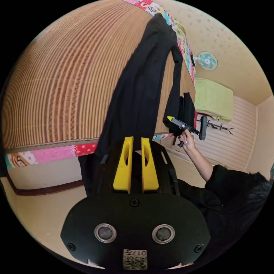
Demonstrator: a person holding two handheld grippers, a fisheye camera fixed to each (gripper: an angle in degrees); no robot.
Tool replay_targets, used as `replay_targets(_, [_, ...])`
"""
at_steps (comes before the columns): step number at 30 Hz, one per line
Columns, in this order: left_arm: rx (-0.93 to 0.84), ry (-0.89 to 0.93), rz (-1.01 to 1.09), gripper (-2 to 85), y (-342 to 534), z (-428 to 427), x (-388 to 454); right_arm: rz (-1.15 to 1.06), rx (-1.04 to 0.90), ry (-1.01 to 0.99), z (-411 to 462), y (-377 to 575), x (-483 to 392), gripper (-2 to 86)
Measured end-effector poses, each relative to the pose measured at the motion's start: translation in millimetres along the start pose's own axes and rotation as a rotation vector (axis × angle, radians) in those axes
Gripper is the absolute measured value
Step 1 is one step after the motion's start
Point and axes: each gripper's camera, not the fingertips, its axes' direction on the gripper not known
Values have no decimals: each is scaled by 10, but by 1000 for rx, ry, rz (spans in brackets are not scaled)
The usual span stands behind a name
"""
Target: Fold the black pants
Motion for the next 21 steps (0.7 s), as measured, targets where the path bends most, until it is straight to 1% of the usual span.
replay_targets(2, [-28,23,65,53,-141,188,280,-53,-61,67,31,-103,-124,133])
replay_targets(3, [-40,37,105,53,-207,284,462,-62,-70,51,-28,-100,-140,124])
replay_targets(4, [-43,44,125,54,-234,325,555,-57,-15,2,-264,-12,-109,76])
replay_targets(5, [-43,62,162,56,-278,385,743,-55,61,-116,-565,151,-4,49])
replay_targets(6, [-32,81,197,67,-317,419,934,-46,95,-183,-715,251,76,46])
replay_targets(8, [2,103,224,96,-385,431,1202,-19,205,-431,-1218,730,450,37])
replay_targets(11, [54,211,246,148,-573,438,1618,-4,289,-575,-1579,1323,802,32])
replay_targets(13, [27,257,252,175,-741,542,1853,-2,297,-600,-1693,1562,881,30])
replay_targets(14, [-21,260,249,192,-855,668,1997,-15,302,-601,-1763,1683,882,30])
replay_targets(16, [-100,238,254,213,-979,900,2188,-54,304,-592,-1861,1804,824,30])
replay_targets(17, [-149,186,247,213,-1021,1076,2280,-100,298,-580,-1918,1858,746,30])
replay_targets(19, [-195,111,244,205,-1012,1312,2365,-183,274,-549,-1983,1919,589,32])
replay_targets(21, [-218,-2,224,137,-894,1523,2391,-271,232,-526,-2024,1972,446,35])
